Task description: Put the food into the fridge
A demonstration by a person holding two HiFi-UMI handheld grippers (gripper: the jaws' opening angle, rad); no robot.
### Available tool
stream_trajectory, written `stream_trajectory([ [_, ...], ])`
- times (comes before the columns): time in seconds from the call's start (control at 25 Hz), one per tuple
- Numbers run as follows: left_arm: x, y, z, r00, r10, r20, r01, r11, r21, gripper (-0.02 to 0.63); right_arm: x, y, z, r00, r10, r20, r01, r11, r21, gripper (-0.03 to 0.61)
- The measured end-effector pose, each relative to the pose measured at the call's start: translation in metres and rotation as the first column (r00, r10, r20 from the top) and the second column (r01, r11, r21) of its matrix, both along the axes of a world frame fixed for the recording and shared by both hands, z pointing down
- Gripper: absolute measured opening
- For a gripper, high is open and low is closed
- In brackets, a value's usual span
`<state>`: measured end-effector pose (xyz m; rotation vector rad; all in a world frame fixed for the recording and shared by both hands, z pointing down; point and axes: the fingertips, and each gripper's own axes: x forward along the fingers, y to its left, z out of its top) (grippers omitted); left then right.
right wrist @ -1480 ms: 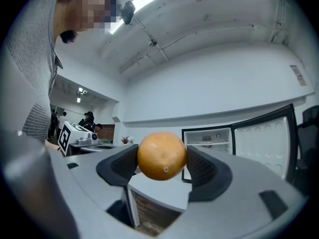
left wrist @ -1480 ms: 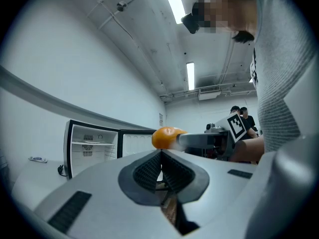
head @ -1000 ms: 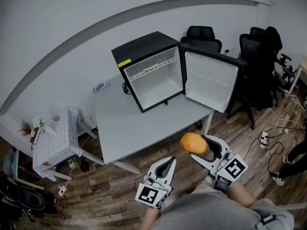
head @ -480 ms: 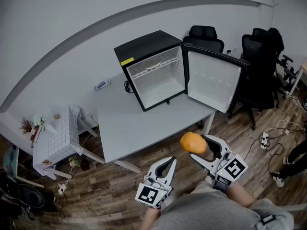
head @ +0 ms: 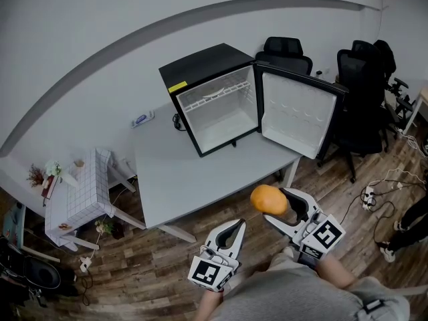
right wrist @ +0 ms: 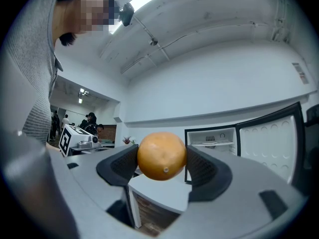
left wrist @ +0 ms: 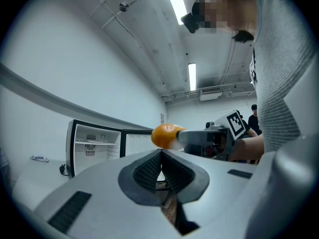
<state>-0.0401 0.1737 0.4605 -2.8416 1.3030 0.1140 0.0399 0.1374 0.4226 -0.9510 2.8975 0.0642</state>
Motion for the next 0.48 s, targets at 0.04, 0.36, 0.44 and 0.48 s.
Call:
stream_trajectory([
  [0.04,0.0,-0.001,0.0,1.0,-0.002,-0.002,0.002,1.0,-0.001,0.011,-0.001,-0.001,-0.001,1.0,-0.003,-0.002,0.003,1.0,0.0,0.311],
  [0.36,0.005,-0.019,0.009,1.0,-0.008,-0.005,0.008,1.0,-0.026,0.011,-0.002,-0.028,0.001,1.0,-0.024,-0.011,0.024,1.0,-0.009,0.311],
  [0.44,0.004,-0.029,0.01,1.0,-0.023,-0.001,0.023,0.999,-0.035,0.011,-0.004,-0.041,0.002,0.999,-0.034,-0.01,0.034,0.999,-0.01,0.311],
  [0.48,0.003,-0.036,0.01,0.999,-0.033,0.001,0.033,0.999,-0.039,0.011,-0.005,-0.049,0.001,0.999,-0.041,-0.009,0.041,0.999,-0.01,0.311],
])
